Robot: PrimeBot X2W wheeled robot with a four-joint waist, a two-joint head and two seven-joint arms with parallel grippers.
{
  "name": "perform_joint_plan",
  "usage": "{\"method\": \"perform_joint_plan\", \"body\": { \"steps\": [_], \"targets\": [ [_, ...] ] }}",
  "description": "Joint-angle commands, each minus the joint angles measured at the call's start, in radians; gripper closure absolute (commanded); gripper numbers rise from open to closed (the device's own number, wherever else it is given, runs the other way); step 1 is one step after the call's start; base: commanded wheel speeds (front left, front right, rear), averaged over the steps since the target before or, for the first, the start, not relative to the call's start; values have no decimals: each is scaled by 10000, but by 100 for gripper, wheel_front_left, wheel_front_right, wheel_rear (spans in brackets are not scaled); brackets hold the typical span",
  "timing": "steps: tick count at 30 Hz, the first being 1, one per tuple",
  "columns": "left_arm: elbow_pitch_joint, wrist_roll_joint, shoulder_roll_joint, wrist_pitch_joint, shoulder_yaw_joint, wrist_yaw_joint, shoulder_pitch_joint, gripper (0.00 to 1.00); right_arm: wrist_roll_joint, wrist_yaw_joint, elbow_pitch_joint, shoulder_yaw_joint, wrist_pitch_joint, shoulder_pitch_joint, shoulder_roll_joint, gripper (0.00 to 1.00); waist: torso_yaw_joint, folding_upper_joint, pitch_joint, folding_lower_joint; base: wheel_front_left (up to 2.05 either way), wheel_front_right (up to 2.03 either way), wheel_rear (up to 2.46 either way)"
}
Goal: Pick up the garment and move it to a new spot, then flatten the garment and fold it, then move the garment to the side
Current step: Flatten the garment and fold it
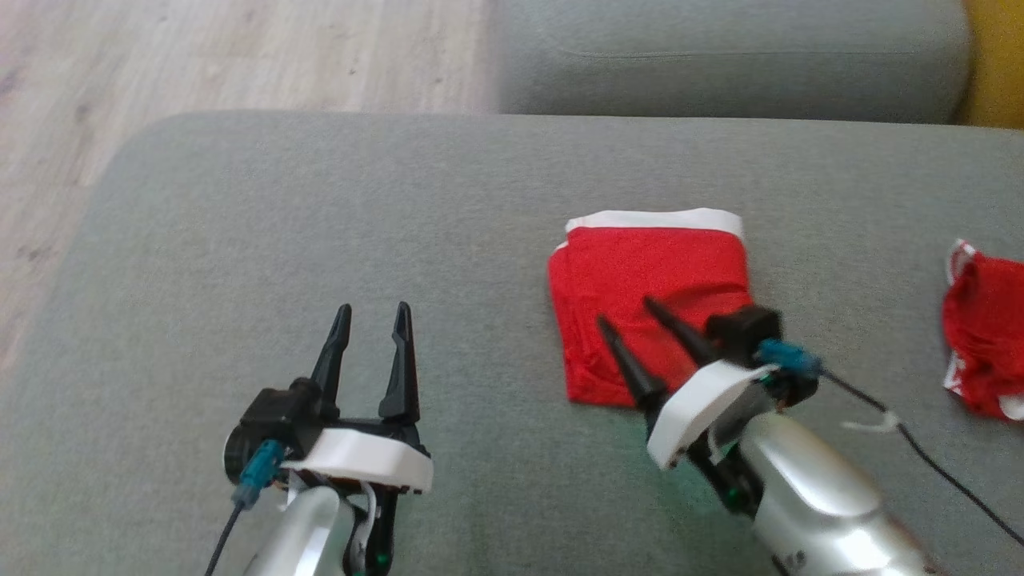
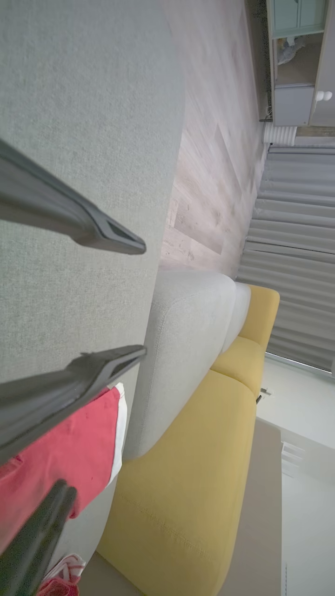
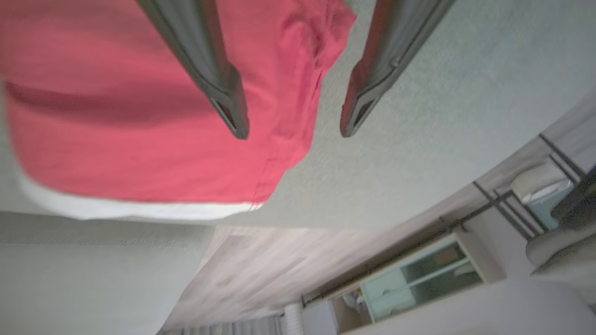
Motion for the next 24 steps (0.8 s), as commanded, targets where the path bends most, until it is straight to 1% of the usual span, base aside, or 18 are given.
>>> {"method": "perform_joint_plan", "body": {
  "steps": [1, 4, 5, 7, 10, 12, 13, 15, 18, 21, 24],
  "targets": [
    [-337, 67, 51, -53, 421, -11, -234, 0, 190, -7, -456, -203, -323, -384, -90, 0, -275, 0, -141, 0, 0, 0, 0],
    [-437, 73, 51, -53, 516, -10, -227, 0, 111, -7, -802, -988, -634, -372, -386, 0, -573, 0, -271, 0, 0, 0, 0],
    [-534, 78, 51, -53, 590, -10, -197, 0, -299, -7, -1011, -1714, -745, -249, -620, 0, -778, 0, -349, 0, 0, 0, 0],
    [-691, 80, 51, -53, 702, 6, -159, 0, -824, -7, -1333, -2669, -793, 9, -725, 0, -986, 0, -384, 0, 0, 0, 0],
    [-920, 114, 51, -53, 874, 79, -33, 0, -1656, -7, -2267, -4436, -804, 757, -524, 0, -1265, 0, -419, 0, 0, 0, 0],
    [-1010, 210, 51, -53, 1026, 142, 76, 0, -2175, -7, -2929, -5567, -806, 1423, -155, 0, -1427, 0, -411, 0, 0, 0, 0],
    [-1010, 210, 51, -53, 1026, 142, 76, 0, -2175, -7, -2929, -5567, -806, 1423, -155, 0, -1427, 0, -411, 0, 0, 0, 0],
    [-1055, 404, 51, -53, 1232, 236, 190, 0, -2681, -7, -3590, -6382, -807, 2052, 207, 0, -1569, 0, -376, 0, 0, 0, 0],
    [-1133, 564, 51, -53, 1513, 264, 351, 0, -3188, -7, -4350, -6987, -808, 2822, 561, 0, -1716, 0, -297, 0, 0, 0, 0],
    [-1235, 1532, 97, -53, 1446, 243, 412, 0, -3600, -7, -4725, -7068, -809, 3359, 693, 0, -1753, 0, -213, 0, 0, 0, 0],
    [-1255, 1638, 74, -53, 1589, 167, 530, 0, -3831, -7, -4877, -6990, -809, 3593, 734, 0, -1735, 0, -128, 0, 0, 0, 0]
  ]
}}
